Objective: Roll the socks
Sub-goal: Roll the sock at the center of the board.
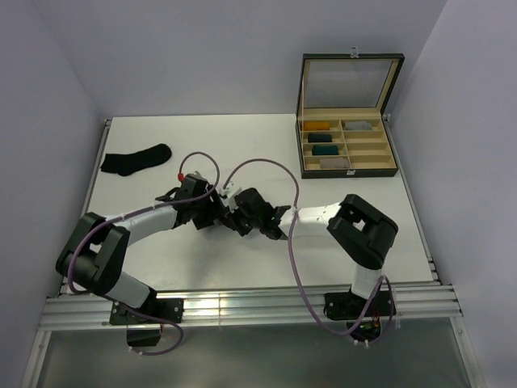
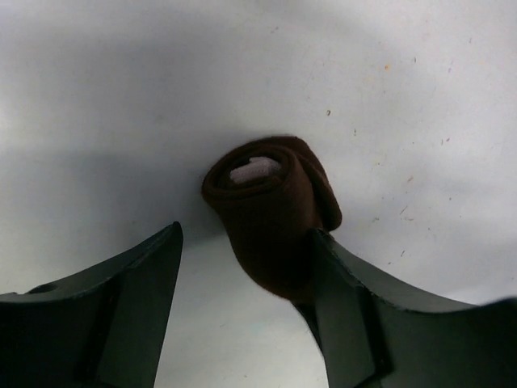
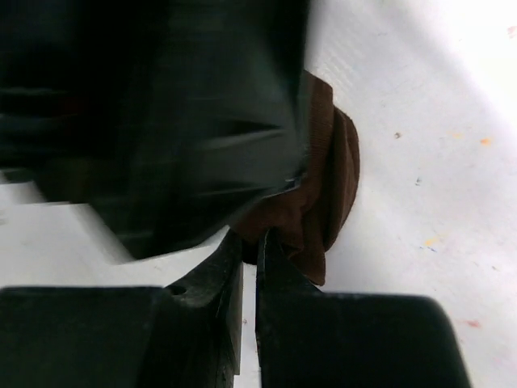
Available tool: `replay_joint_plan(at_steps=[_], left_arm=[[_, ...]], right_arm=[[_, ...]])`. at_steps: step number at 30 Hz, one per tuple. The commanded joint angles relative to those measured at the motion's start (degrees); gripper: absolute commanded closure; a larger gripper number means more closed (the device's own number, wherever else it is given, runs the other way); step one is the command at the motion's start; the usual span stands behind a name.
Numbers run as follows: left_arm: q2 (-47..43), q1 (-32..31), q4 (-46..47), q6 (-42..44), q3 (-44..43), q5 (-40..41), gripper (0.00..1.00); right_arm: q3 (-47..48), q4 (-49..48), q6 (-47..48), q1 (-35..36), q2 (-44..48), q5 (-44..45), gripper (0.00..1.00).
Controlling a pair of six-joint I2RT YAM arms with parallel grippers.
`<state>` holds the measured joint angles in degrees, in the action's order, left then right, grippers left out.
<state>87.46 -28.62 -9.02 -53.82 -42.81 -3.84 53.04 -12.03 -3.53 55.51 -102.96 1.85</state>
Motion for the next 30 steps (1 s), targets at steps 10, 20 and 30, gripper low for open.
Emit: replay_joint_plan(at_steps=[10, 20, 30], left_arm=[[-13.4, 0.0, 3.0, -6.2, 8.6, 3.6, 0.18], [-11.9, 0.0, 12.2, -7.8, 12.8, 2.0, 0.18], [-11.2, 0.0, 22.3, -11.8, 16.0, 3.1, 0.17]], right_arm=[[1.6, -0.8, -20.1, -15.7, -5.7, -42.3, 1.0], [5.7, -1.0, -28.4, -21.2, -13.4, -52.3, 1.0], [6.6, -1.5, -31.5, -23.7, -17.0, -54.6, 1.0]])
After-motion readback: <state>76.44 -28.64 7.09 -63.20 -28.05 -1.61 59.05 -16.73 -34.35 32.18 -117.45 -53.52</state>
